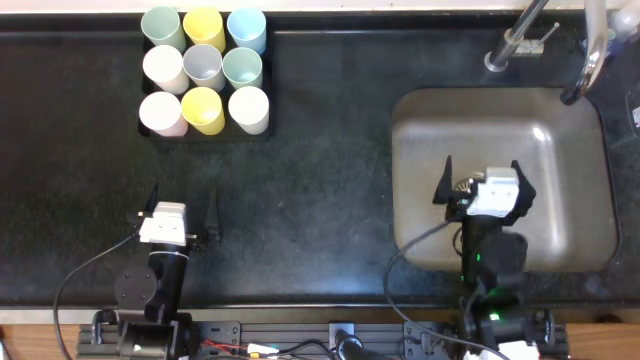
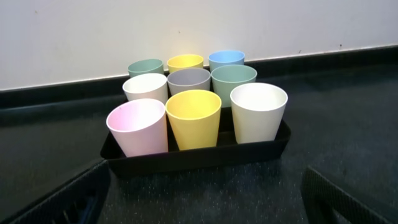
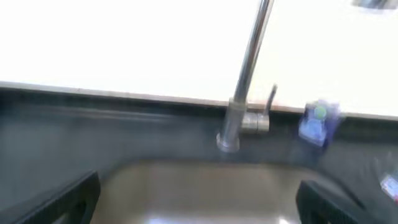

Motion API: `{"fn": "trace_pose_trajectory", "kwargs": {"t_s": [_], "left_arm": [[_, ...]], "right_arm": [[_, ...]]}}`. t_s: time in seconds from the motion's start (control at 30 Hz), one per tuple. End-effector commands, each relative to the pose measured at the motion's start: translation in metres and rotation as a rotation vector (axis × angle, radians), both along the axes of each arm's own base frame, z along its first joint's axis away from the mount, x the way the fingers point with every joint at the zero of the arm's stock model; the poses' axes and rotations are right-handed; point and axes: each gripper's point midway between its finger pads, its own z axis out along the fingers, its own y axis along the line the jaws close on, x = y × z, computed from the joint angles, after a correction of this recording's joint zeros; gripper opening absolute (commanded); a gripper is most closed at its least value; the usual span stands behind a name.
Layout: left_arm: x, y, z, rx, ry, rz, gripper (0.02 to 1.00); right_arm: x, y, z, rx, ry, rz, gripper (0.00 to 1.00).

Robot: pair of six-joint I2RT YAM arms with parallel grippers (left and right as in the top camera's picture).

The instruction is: Store Cups

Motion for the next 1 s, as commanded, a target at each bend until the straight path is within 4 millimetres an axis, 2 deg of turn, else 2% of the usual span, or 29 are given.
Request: {"fn": "trace_pose_trajectory", "kwargs": {"t_s": [0.03,0.1,0.27,0.43,0.77,1.0], "left_arm": [[-0.001,-0.002,0.000,0.014,-0.005,-0.015,0.998],[-0.001,-0.002,0.000,0.014,-0.005,-0.015,0.998],[-0.001,-0.002,0.000,0.014,-0.005,-0.014,0.998],[-0.001,-0.002,0.000,0.014,-0.005,-0.014,0.998],[-0.001,-0.002,0.000,0.014,-0.005,-0.014,0.998],[-0.001,-0.002,0.000,0.014,-0.005,-0.014,0.996]], "right_arm": [[-0.005,-0.002,-0.008,-0.011,-0.065,-0.008,0.998],[-0.006,-0.002,-0.017,-0.013,-0.047,-0.007,0.998],[-0.014,-0.012,-0.021,-0.014,-0.047,-0.041,0.998],[-0.028,-0.014,-0.050,-0.032,0.069,-0.040,0.998],[-0.036,-0.014,-0.016,-0.009,-0.080,-0.038,0.996],[-0.036,-0.014,-0.017,-0.010,-0.076,-0.038,0.998]]}}
